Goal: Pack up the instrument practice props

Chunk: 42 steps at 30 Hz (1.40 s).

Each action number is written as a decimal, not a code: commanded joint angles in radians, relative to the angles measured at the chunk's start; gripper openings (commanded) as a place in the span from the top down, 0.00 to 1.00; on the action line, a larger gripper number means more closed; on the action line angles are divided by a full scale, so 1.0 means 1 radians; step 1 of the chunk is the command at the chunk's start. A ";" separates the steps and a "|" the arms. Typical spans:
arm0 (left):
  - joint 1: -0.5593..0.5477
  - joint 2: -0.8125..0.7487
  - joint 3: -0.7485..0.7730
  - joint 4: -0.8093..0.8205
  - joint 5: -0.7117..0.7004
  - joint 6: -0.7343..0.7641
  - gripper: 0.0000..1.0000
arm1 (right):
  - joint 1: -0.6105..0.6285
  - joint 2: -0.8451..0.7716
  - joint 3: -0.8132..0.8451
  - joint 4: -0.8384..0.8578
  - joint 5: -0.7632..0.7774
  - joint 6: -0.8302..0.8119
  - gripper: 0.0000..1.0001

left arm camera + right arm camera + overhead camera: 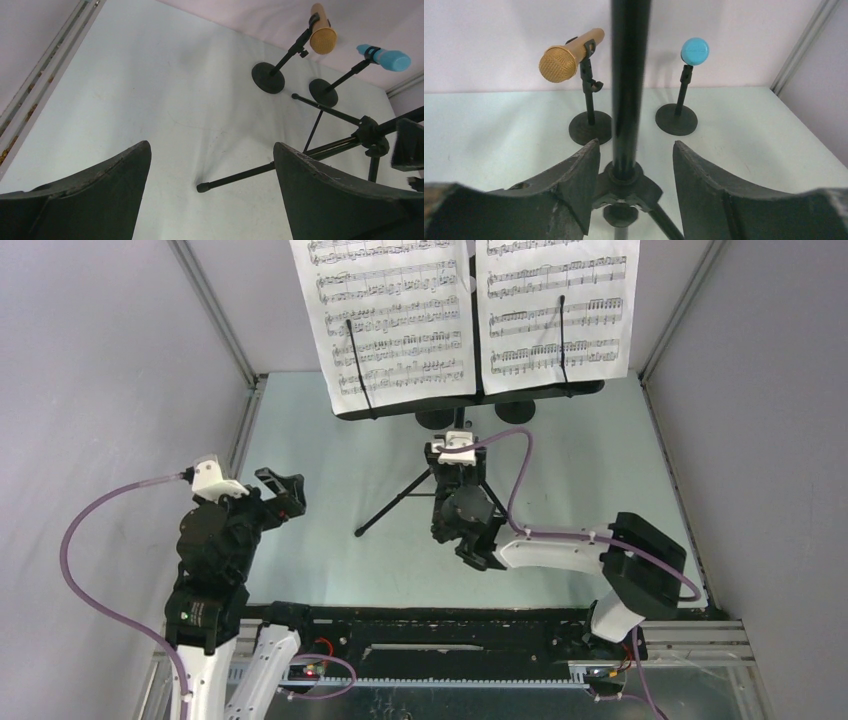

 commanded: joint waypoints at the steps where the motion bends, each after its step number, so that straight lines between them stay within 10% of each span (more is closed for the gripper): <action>1: 0.008 0.030 0.054 -0.009 0.005 0.032 0.00 | 0.016 -0.131 -0.072 -0.020 -0.031 0.048 0.35; 9: 0.008 0.061 0.084 -0.068 -0.004 0.068 0.00 | 0.040 -0.469 -0.219 -0.679 -0.296 0.591 0.03; 23: 0.007 0.277 0.103 -0.238 -0.044 0.050 0.00 | -0.030 -0.944 -0.285 -1.639 -0.642 1.147 0.00; 42: 0.009 0.352 0.205 -0.315 -0.048 -0.052 0.00 | -0.485 -0.965 -0.188 -1.935 -1.137 1.188 0.00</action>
